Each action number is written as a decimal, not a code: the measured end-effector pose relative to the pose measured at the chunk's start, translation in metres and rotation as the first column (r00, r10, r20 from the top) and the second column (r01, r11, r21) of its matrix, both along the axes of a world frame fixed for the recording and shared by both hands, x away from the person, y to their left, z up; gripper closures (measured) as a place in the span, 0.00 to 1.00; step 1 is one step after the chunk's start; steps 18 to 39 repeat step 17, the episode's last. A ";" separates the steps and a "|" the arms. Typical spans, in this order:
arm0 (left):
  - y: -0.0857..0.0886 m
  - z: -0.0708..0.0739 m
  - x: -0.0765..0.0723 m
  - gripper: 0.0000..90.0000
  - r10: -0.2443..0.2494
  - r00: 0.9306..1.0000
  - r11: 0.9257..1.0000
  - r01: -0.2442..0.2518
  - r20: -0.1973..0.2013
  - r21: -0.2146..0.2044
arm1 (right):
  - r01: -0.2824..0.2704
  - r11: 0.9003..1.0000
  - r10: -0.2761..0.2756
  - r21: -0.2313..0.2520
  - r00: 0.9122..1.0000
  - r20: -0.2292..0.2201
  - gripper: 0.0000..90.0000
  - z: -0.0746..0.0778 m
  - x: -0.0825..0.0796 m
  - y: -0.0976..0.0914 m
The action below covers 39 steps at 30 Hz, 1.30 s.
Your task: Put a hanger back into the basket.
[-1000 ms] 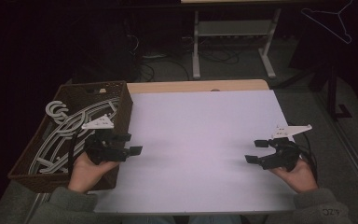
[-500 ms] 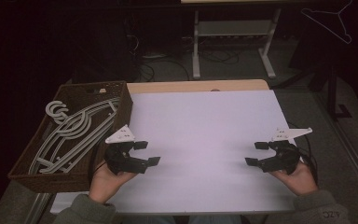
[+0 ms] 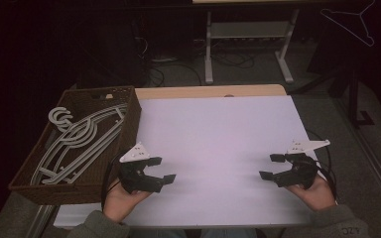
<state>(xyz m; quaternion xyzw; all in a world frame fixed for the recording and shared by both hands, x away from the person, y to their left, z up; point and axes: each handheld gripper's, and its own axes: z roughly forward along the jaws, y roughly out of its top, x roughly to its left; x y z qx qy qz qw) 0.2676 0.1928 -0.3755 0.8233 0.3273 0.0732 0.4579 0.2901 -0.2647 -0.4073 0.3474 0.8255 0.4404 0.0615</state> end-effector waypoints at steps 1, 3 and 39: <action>0.000 -0.002 0.000 0.23 0.002 1.000 1.000 -0.002 -0.002 -0.001 | -0.001 1.000 0.001 0.002 1.000 0.003 0.19 0.000 0.000 0.000; 0.000 -0.005 -0.001 0.23 0.003 1.000 1.000 -0.003 -0.001 0.005 | -0.003 1.000 0.003 -0.002 1.000 0.001 0.19 -0.001 -0.001 0.001; -0.001 -0.018 -0.001 0.22 -0.018 1.000 0.999 0.019 -0.026 0.032 | -0.022 1.000 0.022 -0.013 1.000 0.010 0.17 -0.004 -0.003 0.008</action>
